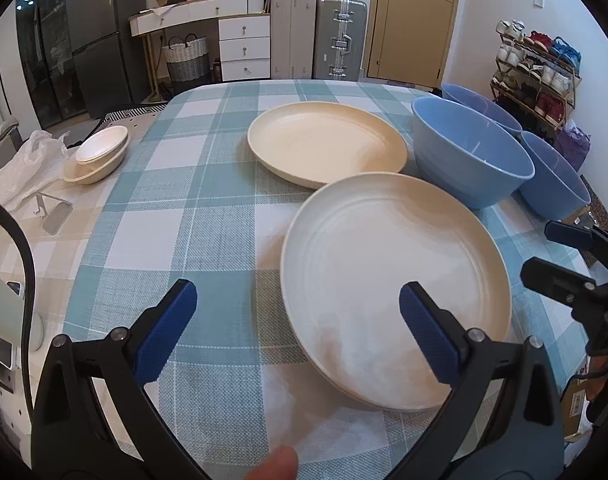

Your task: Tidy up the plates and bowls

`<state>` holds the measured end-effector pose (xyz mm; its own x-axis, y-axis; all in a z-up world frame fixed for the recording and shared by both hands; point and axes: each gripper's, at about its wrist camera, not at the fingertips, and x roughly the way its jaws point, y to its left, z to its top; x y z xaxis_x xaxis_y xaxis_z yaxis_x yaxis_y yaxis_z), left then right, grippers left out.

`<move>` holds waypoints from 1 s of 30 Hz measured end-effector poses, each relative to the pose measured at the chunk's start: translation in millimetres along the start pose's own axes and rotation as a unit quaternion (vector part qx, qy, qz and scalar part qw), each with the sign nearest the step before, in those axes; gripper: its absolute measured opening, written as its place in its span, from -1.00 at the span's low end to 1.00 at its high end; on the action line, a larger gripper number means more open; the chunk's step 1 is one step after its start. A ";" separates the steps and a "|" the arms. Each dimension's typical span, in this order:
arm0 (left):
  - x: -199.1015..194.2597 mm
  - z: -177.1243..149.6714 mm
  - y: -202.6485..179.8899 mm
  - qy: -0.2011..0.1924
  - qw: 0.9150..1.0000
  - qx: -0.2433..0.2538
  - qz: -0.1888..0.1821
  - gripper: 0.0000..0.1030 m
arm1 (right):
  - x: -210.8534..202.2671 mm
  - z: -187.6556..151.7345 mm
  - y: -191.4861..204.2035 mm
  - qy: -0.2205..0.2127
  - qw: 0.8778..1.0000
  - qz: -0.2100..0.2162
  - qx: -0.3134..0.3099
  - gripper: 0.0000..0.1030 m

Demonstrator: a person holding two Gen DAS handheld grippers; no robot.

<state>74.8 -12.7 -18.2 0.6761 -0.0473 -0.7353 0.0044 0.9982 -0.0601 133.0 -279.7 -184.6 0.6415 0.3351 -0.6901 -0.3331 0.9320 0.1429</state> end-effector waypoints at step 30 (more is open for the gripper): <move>-37.0 72.3 26.2 -0.026 0.999 -0.031 0.015 0.96 | -94.2 124.6 -23.2 -0.091 0.994 0.046 -0.032 0.99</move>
<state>103.2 17.9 56.2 0.7121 -0.0134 -0.7019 -0.0606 0.9949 -0.0804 166.4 -315.7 -34.6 0.7184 0.4442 -0.5354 -0.4364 0.8871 0.1504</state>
